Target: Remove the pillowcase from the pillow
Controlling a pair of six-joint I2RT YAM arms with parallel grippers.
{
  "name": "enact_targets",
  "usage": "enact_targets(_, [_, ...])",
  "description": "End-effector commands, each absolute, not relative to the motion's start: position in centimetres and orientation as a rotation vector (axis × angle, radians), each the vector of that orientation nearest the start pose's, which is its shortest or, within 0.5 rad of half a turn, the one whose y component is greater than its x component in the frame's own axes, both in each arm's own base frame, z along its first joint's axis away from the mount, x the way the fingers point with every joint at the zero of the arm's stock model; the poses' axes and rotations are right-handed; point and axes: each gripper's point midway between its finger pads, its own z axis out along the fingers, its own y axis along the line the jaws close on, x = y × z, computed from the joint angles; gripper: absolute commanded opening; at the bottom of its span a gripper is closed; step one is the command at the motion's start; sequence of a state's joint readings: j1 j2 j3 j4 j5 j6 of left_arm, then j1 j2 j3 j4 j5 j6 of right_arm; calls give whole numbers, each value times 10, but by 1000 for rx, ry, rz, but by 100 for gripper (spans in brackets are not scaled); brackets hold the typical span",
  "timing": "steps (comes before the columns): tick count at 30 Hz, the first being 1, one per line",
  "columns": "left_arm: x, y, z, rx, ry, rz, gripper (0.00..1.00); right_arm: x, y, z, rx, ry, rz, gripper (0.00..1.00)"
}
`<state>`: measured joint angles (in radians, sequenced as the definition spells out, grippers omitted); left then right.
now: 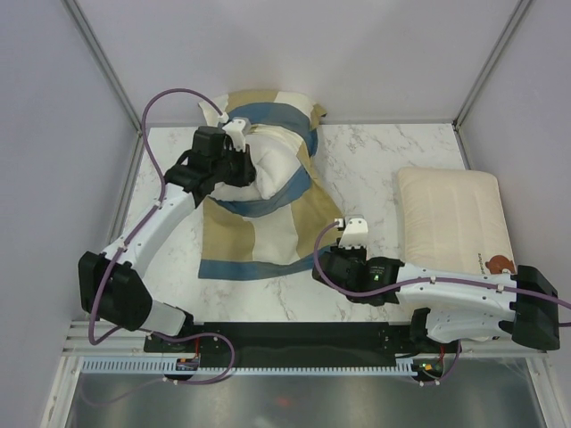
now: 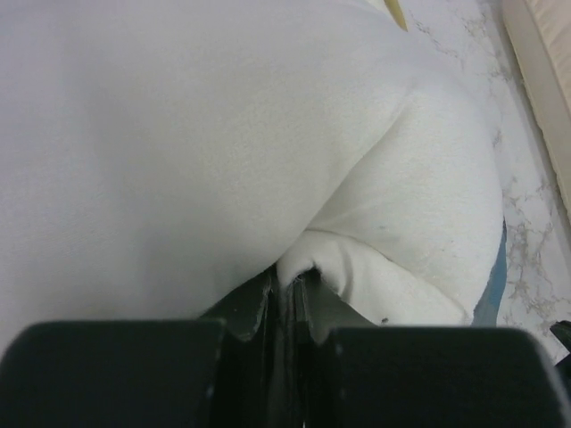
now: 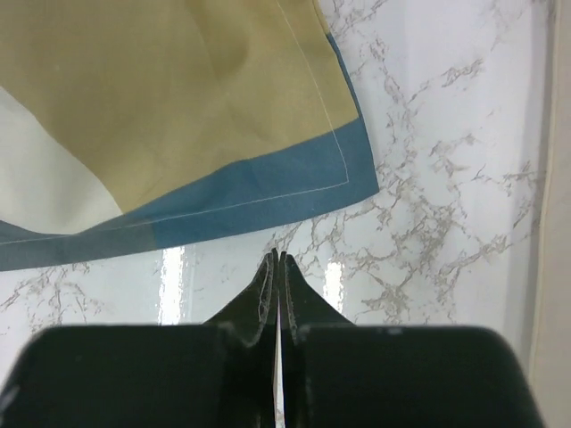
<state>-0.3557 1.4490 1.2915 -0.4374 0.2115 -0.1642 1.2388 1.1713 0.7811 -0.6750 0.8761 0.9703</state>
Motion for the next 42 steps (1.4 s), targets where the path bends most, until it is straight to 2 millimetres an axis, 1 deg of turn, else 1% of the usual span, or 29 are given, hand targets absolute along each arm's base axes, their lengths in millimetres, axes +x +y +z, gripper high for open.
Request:
enact_targets(1, [401, -181, 270, 260, 1980, -501, 2, 203, 211, 162, -24, 2060, 78, 0])
enact_targets(3, [393, -191, 270, 317, 1977, -571, 2, 209, 221, 179, -79, 2020, 96, 0])
enact_targets(4, [388, -196, 272, 341, 1972, -606, 2, 213, 233, 193, -62, 1988, 153, 3])
enact_targets(5, [382, -201, 274, 363, 1967, -641, 2, 216, 237, 198, -67, 1975, 158, 9])
enact_targets(6, [376, -207, 279, 393, 1953, -689, 2, 219, 244, 205, -76, 1952, 179, 36])
enact_targets(8, [367, -213, 284, 423, 1937, -730, 2, 224, 256, 209, -96, 1939, 211, 77])
enact_targets(10, [363, -215, 290, 437, 1919, -737, 2, 229, 270, 212, -121, 1906, 271, 89])
enact_targets(11, [361, -216, 289, 443, 1919, -741, 2, 231, 278, 209, -147, 1911, 323, 98])
enact_targets(12, [360, -216, 290, 443, 1918, -741, 2, 234, 286, 209, -135, 1892, 378, 98])
enact_targets(15, [358, -216, 291, 451, 1912, -742, 2, 246, 294, 203, -163, 1870, 424, 98])
enact_targets(19, [357, -216, 292, 458, 1912, -744, 2, 266, 293, 197, -185, 1833, 398, 98])
enact_targets(20, [356, -216, 294, 460, 1908, -743, 2, 277, 286, 195, -183, 1827, 372, 98])
enact_targets(21, [356, -215, 293, 461, 1911, -742, 2, 280, 292, 197, -197, 1810, 426, 98])
enact_targets(23, [355, -216, 294, 468, 1906, -748, 2, 293, 289, 193, -204, 1802, 426, 98])
enact_targets(24, [354, -217, 295, 471, 1905, -752, 2, 295, 295, 195, -249, 1774, 446, 98])
enact_targets(25, [354, -217, 295, 472, 1907, -754, 2, 298, 298, 189, -278, 1776, 440, 98])
enact_targets(27, [354, -218, 294, 478, 1907, -759, 2, 303, 305, 189, -330, 1752, 463, 88])
enact_targets(28, [354, -219, 294, 479, 1910, -764, 2, 300, 313, 186, -371, 1749, 508, 81])
enact_targets(29, [351, -221, 295, 488, 1906, -778, 2, 301, 316, 181, -389, 1751, 519, 60])
enact_targets(31, [351, -221, 297, 489, 1901, -786, 2, 296, 323, 179, -428, 1735, 577, 45])
enact_targets(32, [351, -221, 297, 488, 1903, -785, 2, 297, 323, 176, -426, 1739, 581, 17])
enact_targets(33, [352, -220, 297, 484, 1903, -777, 2, 296, 320, 173, -423, 1747, 578, 1])
enact_targets(35, [355, -213, 302, 457, 1896, -741, 2, 296, 312, 169, -394, 1759, 551, 0])
enact_targets(36, [356, -209, 305, 434, 1890, -723, 2, 295, 304, 160, -385, 1792, 518, 0])
enact_targets(37, [358, -204, 308, 415, 1885, -704, 2, 295, 298, 158, -358, 1808, 501, 0])
enact_targets(38, [360, -196, 314, 382, 1871, -673, 2, 300, 286, 153, -320, 1827, 458, 0])
enact_targets(39, [365, -185, 318, 335, 1869, -652, 2, 297, 276, 141, -315, 1864, 425, 0])
enact_targets(40, [366, -179, 322, 311, 1858, -646, 2, 298, 269, 141, -274, 1872, 426, 0])
enact_targets(42, [371, -162, 331, 243, 1833, -638, 2, 301, 249, 129, -228, 1914, 384, 0])
